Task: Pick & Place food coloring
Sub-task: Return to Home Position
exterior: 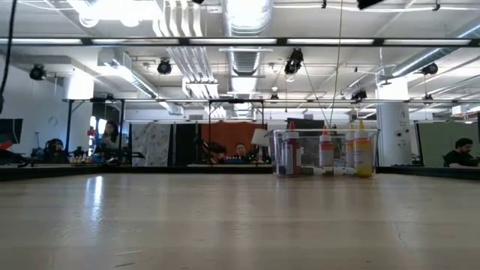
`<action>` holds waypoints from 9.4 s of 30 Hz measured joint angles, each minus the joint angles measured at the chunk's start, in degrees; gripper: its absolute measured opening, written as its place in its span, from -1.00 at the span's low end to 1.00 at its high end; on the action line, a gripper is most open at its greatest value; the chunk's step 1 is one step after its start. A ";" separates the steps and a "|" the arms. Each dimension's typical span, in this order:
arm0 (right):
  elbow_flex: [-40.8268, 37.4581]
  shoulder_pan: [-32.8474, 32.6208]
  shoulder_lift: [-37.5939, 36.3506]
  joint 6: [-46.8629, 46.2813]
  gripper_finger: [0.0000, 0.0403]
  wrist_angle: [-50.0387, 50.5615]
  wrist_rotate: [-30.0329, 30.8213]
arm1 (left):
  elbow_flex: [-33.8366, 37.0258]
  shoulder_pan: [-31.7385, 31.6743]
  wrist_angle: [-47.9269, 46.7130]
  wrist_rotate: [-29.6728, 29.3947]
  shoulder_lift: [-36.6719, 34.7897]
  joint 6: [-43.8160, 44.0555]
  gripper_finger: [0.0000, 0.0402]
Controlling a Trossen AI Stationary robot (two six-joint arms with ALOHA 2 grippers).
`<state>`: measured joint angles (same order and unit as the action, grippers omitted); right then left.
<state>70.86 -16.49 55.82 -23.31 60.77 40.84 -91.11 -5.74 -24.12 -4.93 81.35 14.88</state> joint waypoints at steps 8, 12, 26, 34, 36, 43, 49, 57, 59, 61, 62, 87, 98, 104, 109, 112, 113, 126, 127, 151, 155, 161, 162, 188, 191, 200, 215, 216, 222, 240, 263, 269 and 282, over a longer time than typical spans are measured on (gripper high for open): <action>9.81 0.00 -1.73 -0.87 -0.39 0.55 -2.71 | 23.37 2.06 5.72 -1.67 -17.00 22.80 -0.17; 9.98 1.06 -3.84 0.66 -0.39 0.42 -8.39 | 36.95 5.61 19.12 -4.51 -24.76 21.23 -0.17; -6.30 6.34 -21.75 -9.42 -0.39 -4.73 -15.38 | 71.13 7.30 51.49 -9.83 -43.51 21.61 -0.17; -14.97 6.37 -35.93 -9.74 -0.39 -9.55 -18.18 | 75.58 7.30 45.33 -9.55 -58.12 18.35 -0.17; -16.33 6.38 -39.33 -6.16 -0.39 -9.85 -18.46 | 75.58 7.24 41.87 -9.56 -61.61 17.55 -0.17; -22.46 6.38 -49.04 7.32 -0.39 -14.14 -11.41 | 75.40 7.22 30.26 -9.58 -69.82 17.64 -0.17; -24.90 6.41 -54.61 7.32 -0.39 -13.63 -10.82 | 75.72 7.22 29.42 -9.56 -70.97 17.82 -0.17; -22.51 6.43 -55.18 7.28 -0.39 -12.10 -10.84 | 76.51 7.22 28.09 -9.54 -70.67 17.88 -0.17; -22.16 6.35 -54.94 7.28 -0.39 -11.94 -10.82 | 77.42 7.22 28.33 -9.55 -70.73 17.92 -0.17; -22.16 6.36 -54.99 7.27 -0.39 -11.66 -10.82 | 79.48 7.22 29.24 -9.53 -71.63 17.94 -0.17; -22.21 6.36 -55.18 7.27 -0.39 -11.70 -10.86 | 81.05 7.22 30.12 -9.55 -72.36 17.96 -0.17; -22.55 6.37 -55.61 7.28 -0.39 -11.67 -10.84 | 90.65 -5.44 26.33 -4.07 -81.30 18.15 -0.17; -22.55 6.38 -55.61 7.28 -0.39 -11.67 -10.84 | 90.68 -3.32 26.91 -4.52 -81.32 18.15 -0.17; -22.55 6.38 -55.61 7.28 -0.39 -11.69 -10.82 | 90.71 -2.92 26.93 -4.42 -81.32 18.15 -0.17; -22.55 6.36 -55.64 7.28 -0.39 -11.69 -10.82 | 90.73 -1.75 26.66 -4.16 -81.32 18.40 -0.17; -22.55 6.38 -55.64 7.28 -0.39 -11.69 -10.82 | 90.73 -1.42 26.11 -1.63 -81.34 2.85 -0.17; -22.55 6.38 -55.65 7.28 -0.39 -11.69 -10.82 | 90.74 -1.33 26.13 -1.26 -81.34 -2.07 -0.17; -22.55 6.38 -55.66 7.28 -0.39 -11.69 -10.80 | 90.77 -0.76 25.90 -0.06 -81.34 -5.47 -0.17; -22.55 6.38 -55.66 7.28 -0.39 -11.69 -10.80 | 90.77 -0.76 25.90 -0.07 -81.34 -5.10 -0.17; -22.55 6.38 -55.66 7.28 -0.39 -11.69 -10.81 | 90.77 -0.74 25.90 -0.19 -81.32 -4.14 -0.17; -23.01 5.33 -55.66 7.29 -0.39 -12.35 -10.71 | 90.77 -0.74 25.90 -0.22 -81.32 -4.14 -0.17; -26.66 4.66 -54.28 8.78 -0.39 -14.74 -10.60 | 90.71 -0.74 25.90 -0.24 -81.32 -4.14 -0.17; -26.68 4.63 -53.62 9.22 -0.39 -15.07 -11.03 | 90.66 -0.74 25.90 -0.24 -81.32 -4.14 -0.17; -28.25 4.13 -49.17 11.13 -0.39 -16.85 -12.44 | 90.51 -0.74 25.97 -0.26 -81.32 -4.14 -0.17; -28.25 4.13 -49.24 11.13 -0.39 -16.83 -12.46 | 90.51 -0.74 25.97 -0.26 -81.32 -4.14 -0.17; -25.14 4.13 -47.96 8.69 -0.39 -15.53 -12.57 | 90.51 -0.74 25.97 -0.26 -81.32 -4.16 -0.17; -34.80 4.02 -47.83 16.49 -0.39 -40.84 -23.17 | 90.49 -0.74 25.99 -0.25 -81.31 -4.16 -0.17; -37.53 4.02 -47.83 16.78 -0.39 -43.38 -25.67 | 90.49 -0.75 25.99 -0.26 -81.30 -4.16 -0.17; -53.26 4.01 -47.81 18.79 -0.39 -66.84 -40.13 | 90.49 -0.76 25.99 -0.24 -81.32 -4.16 -0.17; -70.35 6.16 -52.90 16.23 -0.39 -81.84 -45.40 | 90.44 -0.76 25.97 -0.28 -81.31 -4.15 -0.17; -70.33 15.06 -55.83 14.29 -0.39 -61.98 -45.45 | 90.42 -0.76 25.81 -0.24 -81.30 -4.16 -0.17; -70.33 15.04 -55.83 14.29 -0.39 -61.95 -45.42 | 90.42 -0.76 25.80 -0.24 -81.31 -4.16 -0.17; -70.33 15.04 -55.83 14.32 -0.39 -61.94 -45.40 | 90.42 -0.76 25.79 -0.24 -81.32 -4.16 -0.17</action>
<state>0.54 -1.45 -0.01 -8.99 -1.17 -4.56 -0.69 -6.50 1.67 -5.17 0.03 10.72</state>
